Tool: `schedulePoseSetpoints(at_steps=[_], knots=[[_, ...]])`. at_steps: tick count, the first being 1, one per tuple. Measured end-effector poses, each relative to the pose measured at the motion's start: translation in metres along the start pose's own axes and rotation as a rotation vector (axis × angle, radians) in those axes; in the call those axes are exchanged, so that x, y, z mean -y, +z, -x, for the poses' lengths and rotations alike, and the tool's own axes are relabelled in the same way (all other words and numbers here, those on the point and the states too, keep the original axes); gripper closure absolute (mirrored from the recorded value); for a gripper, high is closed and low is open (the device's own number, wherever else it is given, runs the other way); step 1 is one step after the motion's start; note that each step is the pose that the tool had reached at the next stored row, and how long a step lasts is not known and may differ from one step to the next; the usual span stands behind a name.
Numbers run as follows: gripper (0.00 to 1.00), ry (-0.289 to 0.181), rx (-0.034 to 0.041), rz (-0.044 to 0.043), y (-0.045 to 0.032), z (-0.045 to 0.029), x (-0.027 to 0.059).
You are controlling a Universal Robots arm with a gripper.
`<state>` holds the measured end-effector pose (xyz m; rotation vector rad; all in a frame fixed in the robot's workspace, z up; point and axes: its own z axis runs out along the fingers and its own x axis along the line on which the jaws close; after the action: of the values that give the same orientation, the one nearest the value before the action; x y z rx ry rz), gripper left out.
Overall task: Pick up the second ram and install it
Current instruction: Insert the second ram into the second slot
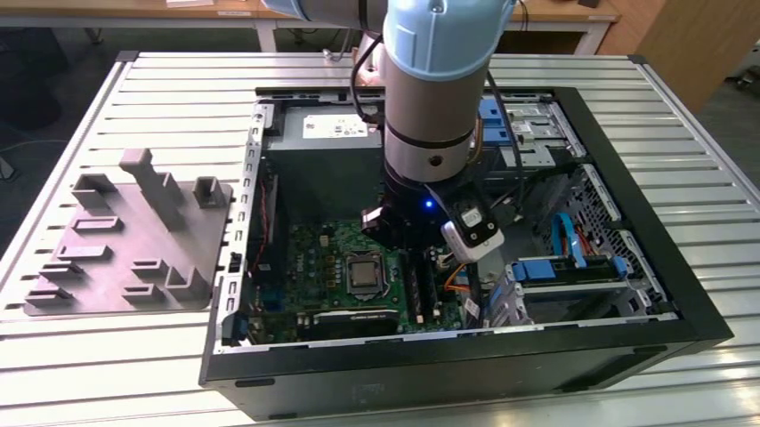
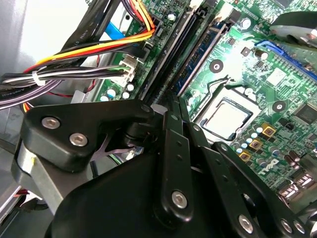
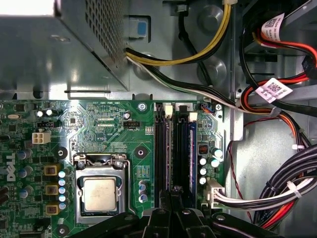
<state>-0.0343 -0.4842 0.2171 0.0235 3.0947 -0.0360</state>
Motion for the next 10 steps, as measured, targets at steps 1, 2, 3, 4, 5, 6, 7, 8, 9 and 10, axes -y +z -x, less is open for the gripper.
schedulePoseSetpoints(at_steps=[1,2,3,4,5,6,7,8,9,10], knots=[[0.89,0.000,0.0000,0.0000,0.0000,0.0000,0.0000],[0.89,0.000,0.0000,0.0000,0.0001,0.0000,0.0000],[0.89,0.000,0.0000,0.0000,0.0001,0.0000,0.0000],[0.89,0.000,0.0000,0.0001,0.0001,0.0000,0.0000],[0.89,0.000,0.0000,0.0000,0.0001,0.0000,0.0000],[0.89,0.000,0.0001,0.0002,0.0004,0.0000,0.0000],[0.89,0.000,0.0001,0.0000,0.0008,0.0000,-0.0001],[0.89,0.000,0.0000,-0.0007,0.0010,0.0000,-0.0001],[0.89,0.000,0.0000,-0.0008,0.0010,0.0000,-0.0001],[0.89,0.000,0.0000,-0.0010,0.0009,-0.0001,0.0000]])
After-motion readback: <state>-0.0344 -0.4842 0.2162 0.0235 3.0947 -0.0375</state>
